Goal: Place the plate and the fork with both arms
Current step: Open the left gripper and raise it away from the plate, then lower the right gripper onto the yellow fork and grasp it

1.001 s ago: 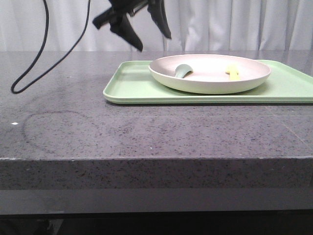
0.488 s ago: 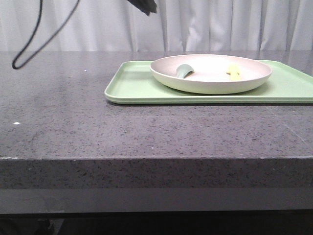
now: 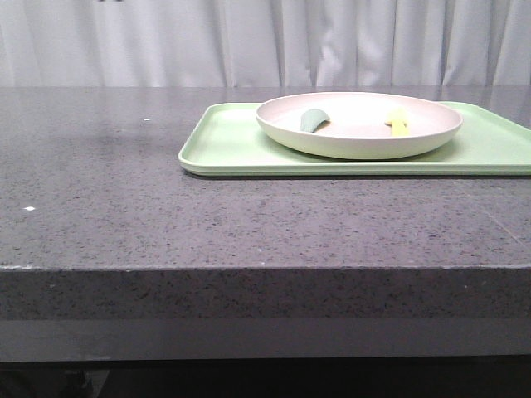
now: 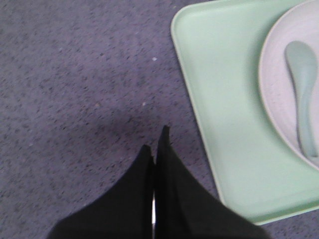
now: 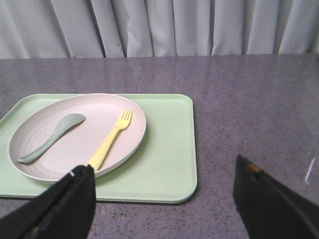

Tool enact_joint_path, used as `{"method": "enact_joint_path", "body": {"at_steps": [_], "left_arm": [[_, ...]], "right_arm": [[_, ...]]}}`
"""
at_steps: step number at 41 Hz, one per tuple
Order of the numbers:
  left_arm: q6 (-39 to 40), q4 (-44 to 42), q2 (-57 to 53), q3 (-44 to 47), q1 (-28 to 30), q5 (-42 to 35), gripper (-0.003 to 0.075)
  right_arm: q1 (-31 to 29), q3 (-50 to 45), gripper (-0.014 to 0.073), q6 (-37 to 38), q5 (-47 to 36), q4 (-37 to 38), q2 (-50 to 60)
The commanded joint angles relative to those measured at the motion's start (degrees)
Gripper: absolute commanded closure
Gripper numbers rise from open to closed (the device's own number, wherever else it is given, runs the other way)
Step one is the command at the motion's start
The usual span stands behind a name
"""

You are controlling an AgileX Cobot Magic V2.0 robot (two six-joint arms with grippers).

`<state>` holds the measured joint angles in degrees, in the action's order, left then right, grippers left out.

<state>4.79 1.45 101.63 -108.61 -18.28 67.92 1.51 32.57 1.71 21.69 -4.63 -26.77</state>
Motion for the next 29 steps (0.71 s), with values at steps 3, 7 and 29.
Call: {"method": "enact_joint_path", "body": {"at_steps": [3, 7, 29], "left_arm": [[0.1, -0.1, -11.9, 12.9, 3.6, -10.8, 0.0738], [0.1, 0.0, -18.9, 23.9, 5.7, -17.7, 0.0738], [-0.4, -2.9, -55.6, 68.4, 6.8, -52.7, 0.0738]], "right_arm": [[-0.2, 1.7, 0.0001, -0.6, -4.3, 0.0, -0.6], [-0.2, 1.7, 0.0001, -0.6, -4.3, 0.0, -0.6], [-0.2, 1.8, 0.0001, -0.6, -4.8, 0.0, -0.8]]}}
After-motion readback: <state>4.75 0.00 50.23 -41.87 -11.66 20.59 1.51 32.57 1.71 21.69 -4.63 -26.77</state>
